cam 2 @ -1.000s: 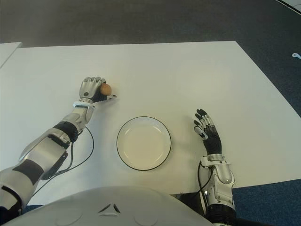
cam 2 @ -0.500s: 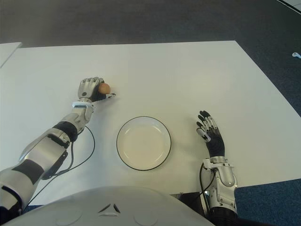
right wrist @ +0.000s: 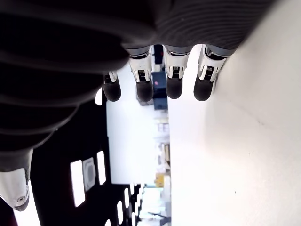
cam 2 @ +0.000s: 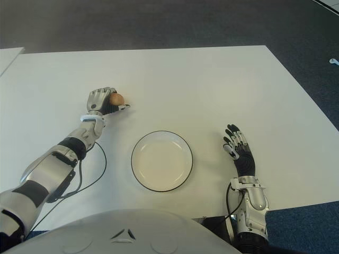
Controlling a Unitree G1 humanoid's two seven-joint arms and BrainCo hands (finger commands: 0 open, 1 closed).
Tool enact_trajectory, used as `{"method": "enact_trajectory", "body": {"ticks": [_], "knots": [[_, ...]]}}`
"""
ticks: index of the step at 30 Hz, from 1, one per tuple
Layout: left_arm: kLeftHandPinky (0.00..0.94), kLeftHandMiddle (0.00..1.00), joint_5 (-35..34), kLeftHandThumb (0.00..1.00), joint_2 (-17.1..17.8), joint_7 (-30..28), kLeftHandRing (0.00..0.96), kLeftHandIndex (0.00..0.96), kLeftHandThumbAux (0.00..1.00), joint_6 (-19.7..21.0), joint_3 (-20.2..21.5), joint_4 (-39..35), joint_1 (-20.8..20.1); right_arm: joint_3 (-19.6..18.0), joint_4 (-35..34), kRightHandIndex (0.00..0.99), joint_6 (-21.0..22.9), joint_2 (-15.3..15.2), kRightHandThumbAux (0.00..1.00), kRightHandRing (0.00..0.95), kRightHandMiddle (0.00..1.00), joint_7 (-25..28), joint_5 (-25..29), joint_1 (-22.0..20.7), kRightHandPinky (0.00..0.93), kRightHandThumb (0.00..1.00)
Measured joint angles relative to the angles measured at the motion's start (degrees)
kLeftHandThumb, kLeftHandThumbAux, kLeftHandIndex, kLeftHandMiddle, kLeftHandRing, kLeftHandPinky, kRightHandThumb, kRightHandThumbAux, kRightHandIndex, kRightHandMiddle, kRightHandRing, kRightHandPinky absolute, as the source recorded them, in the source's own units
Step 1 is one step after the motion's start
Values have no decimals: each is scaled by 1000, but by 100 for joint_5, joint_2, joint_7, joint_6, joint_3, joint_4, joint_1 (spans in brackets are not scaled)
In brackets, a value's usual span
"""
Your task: Put the apples into the plate.
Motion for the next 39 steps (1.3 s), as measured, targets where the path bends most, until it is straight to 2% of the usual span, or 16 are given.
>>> {"method": "enact_trajectory", "body": {"ticks": [17, 33, 39], "knots": [[781, 837, -90, 749, 48, -6, 832, 443, 698, -177, 13, -66, 51, -91, 92, 65, -22, -4, 524, 30, 93, -2, -13, -69, 0, 63], [762, 852, 52, 749, 319, -39, 837, 442, 698, -171, -47, -1191, 470, -116, 236, 73, -100, -25, 531, 55, 111, 59, -18, -151, 11, 70], [765, 854, 209, 749, 461, -416, 840, 442, 698, -70, -68, -1747, 560, -116, 239, 80, -101, -21, 534, 63, 116, 105, -3, -159, 21, 71]]}}
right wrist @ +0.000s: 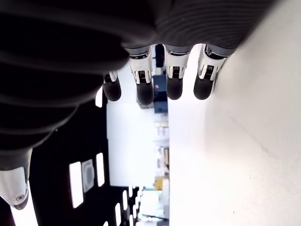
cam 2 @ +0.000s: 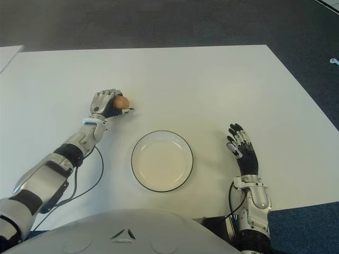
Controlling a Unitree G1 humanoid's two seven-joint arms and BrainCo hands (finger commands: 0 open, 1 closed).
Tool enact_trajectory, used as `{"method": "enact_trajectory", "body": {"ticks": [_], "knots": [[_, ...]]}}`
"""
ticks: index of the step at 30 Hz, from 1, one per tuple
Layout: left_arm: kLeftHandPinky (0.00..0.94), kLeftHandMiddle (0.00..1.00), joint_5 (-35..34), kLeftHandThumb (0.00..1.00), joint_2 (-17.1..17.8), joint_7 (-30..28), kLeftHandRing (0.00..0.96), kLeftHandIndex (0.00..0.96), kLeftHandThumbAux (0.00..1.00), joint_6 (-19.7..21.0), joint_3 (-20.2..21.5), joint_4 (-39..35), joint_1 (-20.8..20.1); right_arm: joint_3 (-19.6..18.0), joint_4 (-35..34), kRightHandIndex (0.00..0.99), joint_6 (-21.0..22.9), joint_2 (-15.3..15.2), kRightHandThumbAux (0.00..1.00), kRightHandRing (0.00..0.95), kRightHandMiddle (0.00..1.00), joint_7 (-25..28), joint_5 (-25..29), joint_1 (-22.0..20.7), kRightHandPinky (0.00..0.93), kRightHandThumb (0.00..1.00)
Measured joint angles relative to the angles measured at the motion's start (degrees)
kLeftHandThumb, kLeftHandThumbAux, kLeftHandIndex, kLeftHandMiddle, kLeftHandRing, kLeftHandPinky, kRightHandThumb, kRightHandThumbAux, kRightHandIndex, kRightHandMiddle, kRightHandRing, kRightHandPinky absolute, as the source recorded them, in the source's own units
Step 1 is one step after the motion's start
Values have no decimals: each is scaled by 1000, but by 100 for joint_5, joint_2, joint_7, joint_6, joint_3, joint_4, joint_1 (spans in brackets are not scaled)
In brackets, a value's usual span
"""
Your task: Put the apples into the plate.
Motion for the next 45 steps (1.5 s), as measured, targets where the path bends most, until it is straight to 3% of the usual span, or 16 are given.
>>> {"method": "enact_trajectory", "body": {"ticks": [10, 20, 45], "knots": [[775, 857, 148, 748, 436, -461, 847, 442, 698, 154, 200, -1211, 164, -4, -1, 87, 0, 21, 535, 65, 115, 12, 11, -18, 32, 74], [781, 853, 241, 748, 605, -762, 845, 442, 698, 326, 376, -2115, 441, -2, 11, 83, 1, 42, 529, 55, 105, -2, 8, -37, 21, 73], [781, 851, 395, 750, 608, -990, 846, 443, 697, 280, 539, -2608, 625, 36, 55, 89, 5, 43, 500, 54, 109, -28, -18, -107, 3, 62]]}}
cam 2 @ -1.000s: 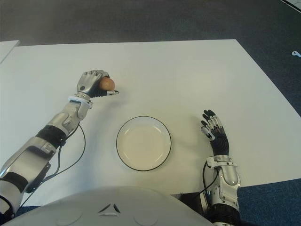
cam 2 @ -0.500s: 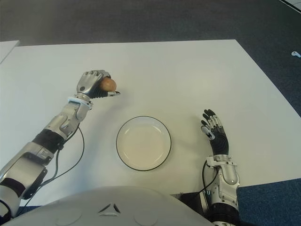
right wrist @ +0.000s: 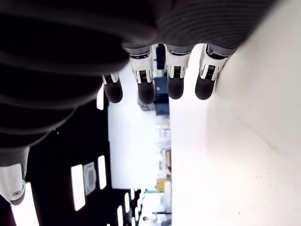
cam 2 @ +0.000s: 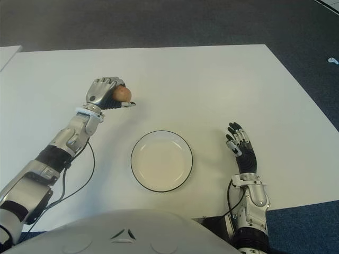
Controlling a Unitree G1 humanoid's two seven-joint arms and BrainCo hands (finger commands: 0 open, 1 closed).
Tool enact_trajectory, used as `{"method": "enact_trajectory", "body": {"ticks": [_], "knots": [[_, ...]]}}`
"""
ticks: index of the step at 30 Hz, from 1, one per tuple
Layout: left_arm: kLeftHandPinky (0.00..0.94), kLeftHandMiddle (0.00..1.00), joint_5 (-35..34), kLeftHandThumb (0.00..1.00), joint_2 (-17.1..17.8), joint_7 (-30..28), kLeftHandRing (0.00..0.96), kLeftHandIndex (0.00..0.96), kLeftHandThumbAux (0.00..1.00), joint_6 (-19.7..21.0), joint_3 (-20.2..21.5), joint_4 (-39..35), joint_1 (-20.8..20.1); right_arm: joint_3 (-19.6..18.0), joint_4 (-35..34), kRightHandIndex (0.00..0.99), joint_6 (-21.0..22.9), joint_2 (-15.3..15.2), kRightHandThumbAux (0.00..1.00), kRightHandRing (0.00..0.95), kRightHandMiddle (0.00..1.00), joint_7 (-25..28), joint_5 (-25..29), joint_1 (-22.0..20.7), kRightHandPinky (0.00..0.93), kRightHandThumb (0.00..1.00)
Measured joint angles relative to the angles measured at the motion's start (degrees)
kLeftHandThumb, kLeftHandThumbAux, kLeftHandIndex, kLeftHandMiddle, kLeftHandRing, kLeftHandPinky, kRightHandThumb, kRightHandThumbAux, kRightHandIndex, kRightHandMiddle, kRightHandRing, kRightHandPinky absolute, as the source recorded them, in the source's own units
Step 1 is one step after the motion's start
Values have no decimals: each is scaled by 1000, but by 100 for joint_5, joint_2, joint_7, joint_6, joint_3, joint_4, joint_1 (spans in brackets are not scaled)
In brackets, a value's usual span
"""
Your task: Put the apples into the plate.
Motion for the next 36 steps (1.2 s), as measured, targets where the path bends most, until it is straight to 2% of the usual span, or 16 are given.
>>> {"method": "enact_trajectory", "body": {"ticks": [8, 13, 18, 23, 28, 32, 36], "knots": [[770, 859, 13, 751, 7, -401, 849, 443, 697, 71, 41, -776, 264, 7, 20, 86, 3, 1, 493, 53, 109, 2, 4, -29, 1, 62], [739, 862, 130, 752, -122, -729, 848, 443, 696, 220, 4, -1385, 464, 9, 22, 84, 18, 9, 491, 53, 110, 1, 4, -40, 0, 61], [650, 865, 228, 752, -295, -916, 838, 443, 696, 257, -45, -1801, 593, 30, 22, 84, 31, 23, 487, 53, 110, -17, -4, -62, 1, 59], [748, 858, 506, 752, -450, -1014, 836, 444, 695, 355, -116, -2447, 825, 55, 20, 83, 34, 30, 480, 50, 109, -55, -20, -82, 0, 57], [783, 852, 839, 752, -703, -1194, 837, 444, 694, 387, -356, -3015, 942, 72, 51, 82, 33, 35, 479, 49, 108, -75, -42, -110, 0, 57], [804, 848, 1182, 752, -906, -1560, 842, 444, 693, 524, -559, -3527, 1052, 87, 84, 80, 29, 40, 481, 48, 106, -65, -42, -161, 2, 60], [829, 850, 1482, 753, -981, -1775, 847, 445, 692, 523, -714, -3927, 1139, 104, 101, 78, 18, 42, 482, 45, 102, -66, -49, -188, 2, 63]]}}
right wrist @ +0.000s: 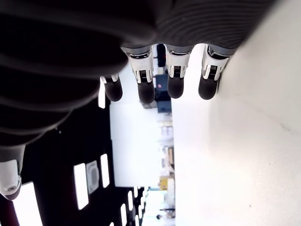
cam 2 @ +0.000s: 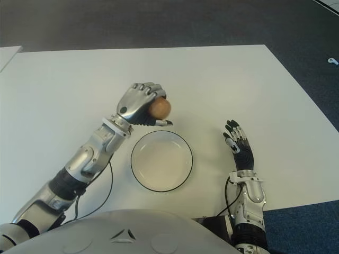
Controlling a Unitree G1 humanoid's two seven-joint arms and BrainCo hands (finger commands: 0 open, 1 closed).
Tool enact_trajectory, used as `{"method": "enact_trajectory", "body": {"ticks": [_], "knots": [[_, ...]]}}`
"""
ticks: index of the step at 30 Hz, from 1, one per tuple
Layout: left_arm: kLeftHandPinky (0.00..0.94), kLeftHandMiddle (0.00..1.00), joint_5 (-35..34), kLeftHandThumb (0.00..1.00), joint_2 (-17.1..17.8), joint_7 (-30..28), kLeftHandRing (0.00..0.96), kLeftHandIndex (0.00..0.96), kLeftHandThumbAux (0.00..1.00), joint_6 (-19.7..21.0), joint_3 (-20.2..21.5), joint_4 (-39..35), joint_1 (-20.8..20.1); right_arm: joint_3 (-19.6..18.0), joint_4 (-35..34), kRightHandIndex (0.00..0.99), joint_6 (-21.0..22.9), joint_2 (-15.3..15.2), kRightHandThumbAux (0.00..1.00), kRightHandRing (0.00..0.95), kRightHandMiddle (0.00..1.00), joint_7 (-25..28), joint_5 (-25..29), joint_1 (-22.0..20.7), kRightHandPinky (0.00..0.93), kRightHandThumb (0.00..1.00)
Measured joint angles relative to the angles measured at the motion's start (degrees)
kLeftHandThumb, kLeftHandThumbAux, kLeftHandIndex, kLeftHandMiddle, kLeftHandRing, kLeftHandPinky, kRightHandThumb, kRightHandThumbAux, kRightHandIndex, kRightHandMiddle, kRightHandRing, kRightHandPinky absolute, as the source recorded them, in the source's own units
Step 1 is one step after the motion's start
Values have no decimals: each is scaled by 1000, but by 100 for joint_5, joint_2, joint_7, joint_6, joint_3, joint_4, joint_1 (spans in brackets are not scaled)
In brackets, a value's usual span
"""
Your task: Put the apples into the plate.
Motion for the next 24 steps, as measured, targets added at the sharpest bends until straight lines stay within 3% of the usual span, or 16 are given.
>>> {"method": "enact_trajectory", "body": {"ticks": [9, 15, 24], "knots": [[831, 840, 34, 753, 32, -837, 845, 445, 692, -355, -56, -981, 181, 45, 3, 76, -8, 7, 491, 25, 78, -137, -89, -5, 0, 70], [823, 837, -24, 752, 31, -1220, 843, 445, 693, -489, -44, -1044, 222, 78, -1, 67, -16, 14, 507, 7, 55, -216, -98, -9, 0, 63], [785, 822, -9, 751, 13, -1296, 829, 445, 694, -605, -134, -821, 447, 118, -9, 50, -49, 20, 523, 0, 29, -293, -111, -10, 2, 64]]}}
